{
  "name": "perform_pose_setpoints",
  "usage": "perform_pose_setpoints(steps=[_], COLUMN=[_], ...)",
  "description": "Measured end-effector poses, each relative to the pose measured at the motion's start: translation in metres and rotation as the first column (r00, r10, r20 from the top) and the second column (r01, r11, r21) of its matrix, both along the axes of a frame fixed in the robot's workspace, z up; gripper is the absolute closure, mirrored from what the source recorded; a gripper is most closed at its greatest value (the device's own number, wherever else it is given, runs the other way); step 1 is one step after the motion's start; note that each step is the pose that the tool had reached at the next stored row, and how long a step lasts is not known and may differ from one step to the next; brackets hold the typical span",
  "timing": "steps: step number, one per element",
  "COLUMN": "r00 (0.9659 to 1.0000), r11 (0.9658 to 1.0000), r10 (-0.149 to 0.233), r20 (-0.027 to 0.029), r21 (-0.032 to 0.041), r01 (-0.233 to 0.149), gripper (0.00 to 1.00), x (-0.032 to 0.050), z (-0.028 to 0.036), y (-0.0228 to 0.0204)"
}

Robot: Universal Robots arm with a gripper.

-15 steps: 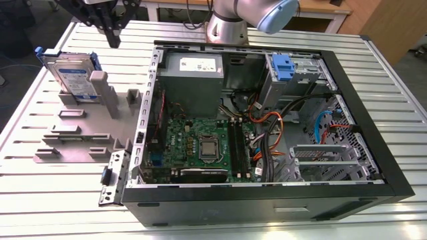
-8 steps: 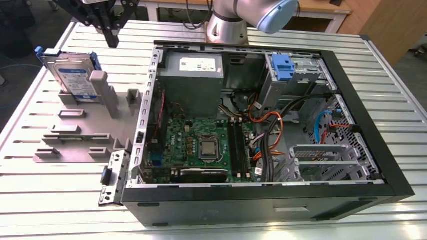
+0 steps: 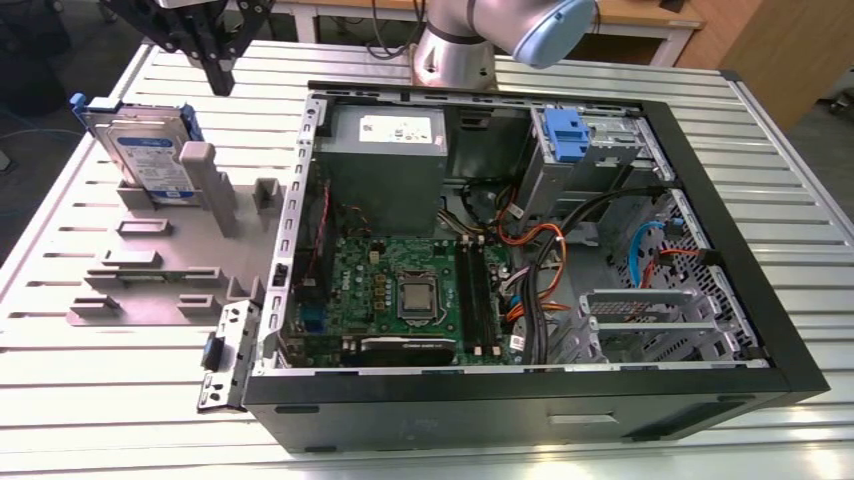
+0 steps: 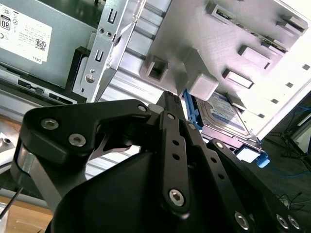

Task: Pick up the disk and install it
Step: 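Reach for the disk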

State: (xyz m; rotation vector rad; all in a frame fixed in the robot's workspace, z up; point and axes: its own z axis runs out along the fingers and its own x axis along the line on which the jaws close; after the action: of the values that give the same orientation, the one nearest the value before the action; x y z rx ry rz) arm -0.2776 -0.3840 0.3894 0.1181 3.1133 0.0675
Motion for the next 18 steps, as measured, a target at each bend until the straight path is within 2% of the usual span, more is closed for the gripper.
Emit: perform_pose_setpoints(steps=[3,13,18], r00=[1.0000,1.0000,1.0000], r11=[1.0000,1.0000,1.0000], r10=[0.000,0.000,0.000], r20=[0.0001,0.0000,0.0000], r21=[0.0000,0.0000,0.0000], r01=[0.000,0.000,0.000], gripper=[0.89,0.89,0.89], x=[-0.0025,-0.0095,-0.0148], z=[-0.0001,-0.0003,-0.0007], y=[0.0005,0.0075,0.0139])
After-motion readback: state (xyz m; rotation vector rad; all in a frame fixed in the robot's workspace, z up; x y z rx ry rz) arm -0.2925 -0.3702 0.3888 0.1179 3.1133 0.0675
